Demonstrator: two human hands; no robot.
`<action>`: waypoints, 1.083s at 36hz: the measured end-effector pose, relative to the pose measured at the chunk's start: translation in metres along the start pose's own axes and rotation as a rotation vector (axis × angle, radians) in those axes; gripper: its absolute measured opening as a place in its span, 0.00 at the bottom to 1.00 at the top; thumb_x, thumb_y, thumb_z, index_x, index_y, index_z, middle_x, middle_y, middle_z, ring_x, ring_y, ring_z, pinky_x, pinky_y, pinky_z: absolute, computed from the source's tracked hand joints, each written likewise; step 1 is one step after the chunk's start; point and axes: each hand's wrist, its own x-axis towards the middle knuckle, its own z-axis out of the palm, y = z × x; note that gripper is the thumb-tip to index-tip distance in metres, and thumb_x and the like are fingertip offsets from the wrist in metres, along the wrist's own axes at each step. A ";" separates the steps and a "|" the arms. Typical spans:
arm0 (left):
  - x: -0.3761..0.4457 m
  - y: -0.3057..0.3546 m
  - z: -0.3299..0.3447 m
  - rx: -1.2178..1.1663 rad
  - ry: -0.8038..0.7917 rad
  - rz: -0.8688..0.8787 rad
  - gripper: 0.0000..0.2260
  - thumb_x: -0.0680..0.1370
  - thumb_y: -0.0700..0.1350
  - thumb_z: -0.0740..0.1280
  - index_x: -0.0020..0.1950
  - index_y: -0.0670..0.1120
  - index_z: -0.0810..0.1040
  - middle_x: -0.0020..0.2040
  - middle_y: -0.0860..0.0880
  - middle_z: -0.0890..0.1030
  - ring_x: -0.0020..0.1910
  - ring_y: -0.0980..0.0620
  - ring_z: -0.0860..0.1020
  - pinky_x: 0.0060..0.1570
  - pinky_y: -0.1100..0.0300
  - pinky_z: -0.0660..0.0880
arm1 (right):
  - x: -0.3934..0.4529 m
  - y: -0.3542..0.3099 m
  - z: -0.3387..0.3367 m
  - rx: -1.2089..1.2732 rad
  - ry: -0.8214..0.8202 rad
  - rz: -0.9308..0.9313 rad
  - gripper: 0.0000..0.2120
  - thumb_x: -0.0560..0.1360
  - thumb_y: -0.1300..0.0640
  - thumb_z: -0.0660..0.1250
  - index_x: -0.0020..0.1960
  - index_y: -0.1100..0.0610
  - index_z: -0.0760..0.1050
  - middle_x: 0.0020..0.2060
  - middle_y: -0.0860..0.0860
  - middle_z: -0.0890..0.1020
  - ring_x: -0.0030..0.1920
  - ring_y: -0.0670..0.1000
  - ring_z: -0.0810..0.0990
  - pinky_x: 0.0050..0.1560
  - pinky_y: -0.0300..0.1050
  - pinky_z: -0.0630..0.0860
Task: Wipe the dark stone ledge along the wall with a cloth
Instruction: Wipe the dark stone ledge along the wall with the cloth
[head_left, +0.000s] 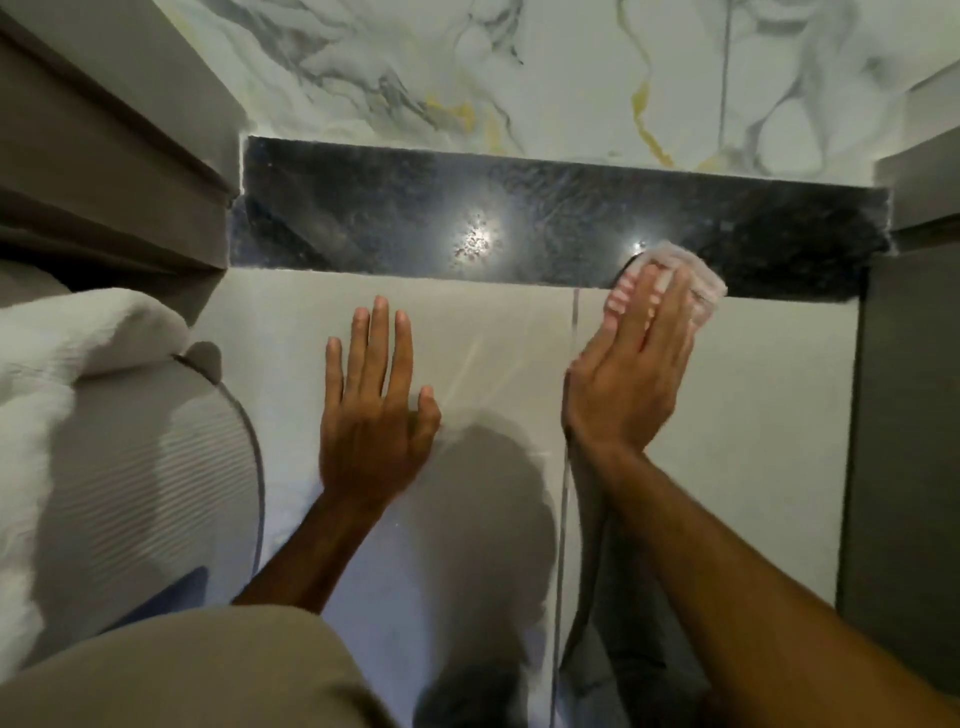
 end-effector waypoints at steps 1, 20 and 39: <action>0.001 -0.001 0.002 -0.006 0.005 0.009 0.33 0.86 0.53 0.55 0.88 0.39 0.57 0.88 0.35 0.58 0.88 0.36 0.58 0.87 0.36 0.55 | 0.014 -0.008 0.003 -0.010 0.055 0.100 0.28 0.91 0.49 0.52 0.89 0.56 0.56 0.88 0.57 0.59 0.88 0.61 0.58 0.89 0.60 0.60; 0.007 0.058 0.011 -0.132 -0.029 0.239 0.31 0.87 0.53 0.56 0.88 0.40 0.57 0.88 0.37 0.58 0.88 0.37 0.56 0.85 0.33 0.60 | 0.077 0.076 -0.043 -0.009 -0.249 -0.051 0.32 0.91 0.46 0.53 0.90 0.53 0.44 0.90 0.53 0.48 0.89 0.60 0.53 0.87 0.63 0.62; 0.045 0.093 0.023 -0.073 0.012 0.361 0.32 0.88 0.57 0.51 0.89 0.41 0.56 0.89 0.38 0.56 0.89 0.39 0.56 0.88 0.39 0.51 | 0.092 0.093 -0.021 -0.045 -0.084 0.079 0.30 0.91 0.48 0.52 0.90 0.56 0.50 0.89 0.54 0.54 0.89 0.58 0.53 0.90 0.58 0.57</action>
